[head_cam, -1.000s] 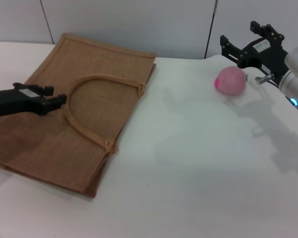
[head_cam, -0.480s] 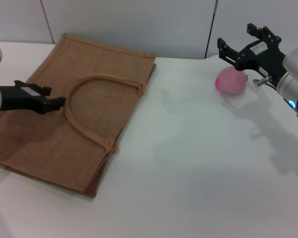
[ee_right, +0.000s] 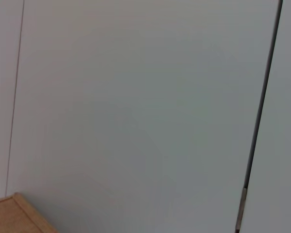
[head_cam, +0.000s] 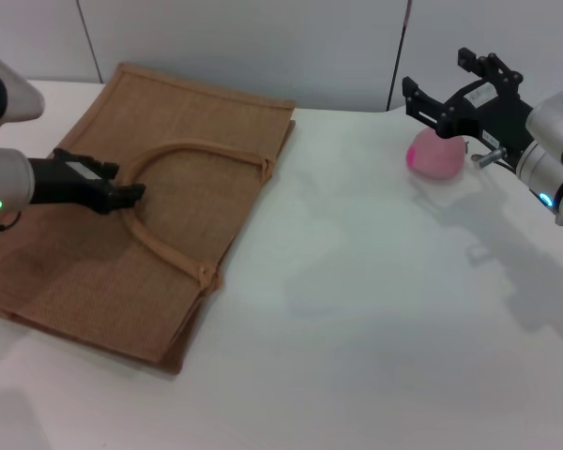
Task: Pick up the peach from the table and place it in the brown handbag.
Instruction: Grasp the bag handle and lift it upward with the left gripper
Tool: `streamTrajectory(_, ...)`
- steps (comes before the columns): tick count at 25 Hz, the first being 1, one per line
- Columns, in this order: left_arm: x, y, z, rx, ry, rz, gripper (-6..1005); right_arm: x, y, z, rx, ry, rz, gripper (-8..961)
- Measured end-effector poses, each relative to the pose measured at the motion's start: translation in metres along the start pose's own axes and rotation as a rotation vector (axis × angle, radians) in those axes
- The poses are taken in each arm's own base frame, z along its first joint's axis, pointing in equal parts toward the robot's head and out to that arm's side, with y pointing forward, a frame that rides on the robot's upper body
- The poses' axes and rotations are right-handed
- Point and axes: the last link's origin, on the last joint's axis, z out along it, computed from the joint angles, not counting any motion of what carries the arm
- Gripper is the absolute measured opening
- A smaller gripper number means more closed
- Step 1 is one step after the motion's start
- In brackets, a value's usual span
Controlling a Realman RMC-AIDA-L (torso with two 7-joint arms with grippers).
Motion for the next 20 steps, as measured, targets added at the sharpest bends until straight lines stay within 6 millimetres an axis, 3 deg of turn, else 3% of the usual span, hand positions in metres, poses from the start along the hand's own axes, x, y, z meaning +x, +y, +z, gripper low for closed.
streamTrajectory(18, 0.0012, -0.0003, 0.0051, 0.019, -0.012, -0.003, 520, -0.0015, -0.0001, 0.0011, 0.001, -0.004, 0.014, 863)
streamTrajectory(20, 0.0018, -0.0008, 0.0054, 0.025, -0.010, -0.013, 446, -0.0017, 0.0000, 0.0013, 0.000, -0.004, 0.015, 863)
